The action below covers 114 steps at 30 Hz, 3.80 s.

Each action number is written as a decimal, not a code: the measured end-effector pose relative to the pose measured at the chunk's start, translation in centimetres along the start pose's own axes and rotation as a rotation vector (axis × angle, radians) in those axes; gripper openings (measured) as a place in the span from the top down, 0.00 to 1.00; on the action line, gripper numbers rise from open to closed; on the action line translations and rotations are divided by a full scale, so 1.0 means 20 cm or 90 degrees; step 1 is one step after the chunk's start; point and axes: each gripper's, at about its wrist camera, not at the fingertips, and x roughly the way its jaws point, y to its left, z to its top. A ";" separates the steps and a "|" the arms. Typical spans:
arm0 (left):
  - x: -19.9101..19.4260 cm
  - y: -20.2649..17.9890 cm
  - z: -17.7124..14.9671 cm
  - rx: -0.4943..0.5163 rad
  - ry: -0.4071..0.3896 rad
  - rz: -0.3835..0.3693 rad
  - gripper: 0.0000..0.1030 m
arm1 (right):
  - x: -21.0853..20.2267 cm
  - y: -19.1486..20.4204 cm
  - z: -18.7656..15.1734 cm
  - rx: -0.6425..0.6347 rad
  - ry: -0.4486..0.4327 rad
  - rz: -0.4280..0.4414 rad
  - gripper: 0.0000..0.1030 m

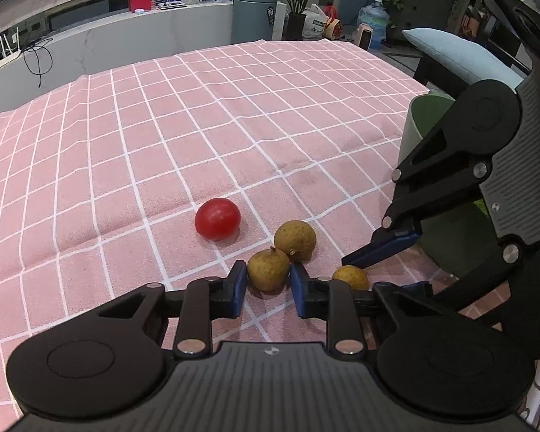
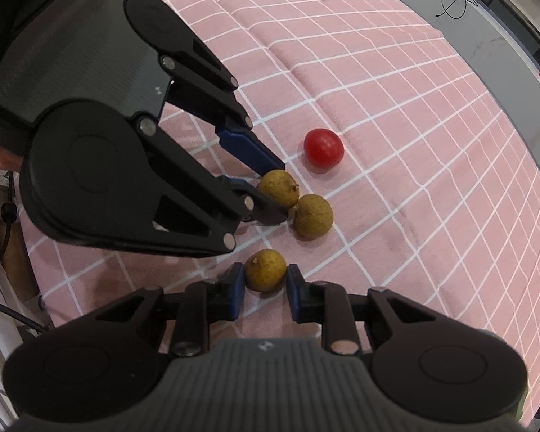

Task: Organize fruits
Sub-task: 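Grasp a kiwi with the right tool while the left tool grasps another kiwi, then carry both kiwis over the colander and open both tools to drop them, then grasp the last kiwi with the right tool while the left tool grasps the red tomato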

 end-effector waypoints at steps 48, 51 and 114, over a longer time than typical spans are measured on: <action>-0.21 -0.63 0.25 0.058 -0.082 -0.093 0.72 | -0.76 -0.23 -0.74 0.275 -0.151 -0.175 0.81; -0.13 -0.65 0.27 0.067 -0.071 -0.087 0.72 | -0.70 -0.27 -0.76 0.283 -0.153 -0.169 0.81; -0.20 -0.38 0.32 0.051 -0.082 -0.022 0.59 | -0.33 -0.57 -0.61 0.379 -0.106 -0.128 0.66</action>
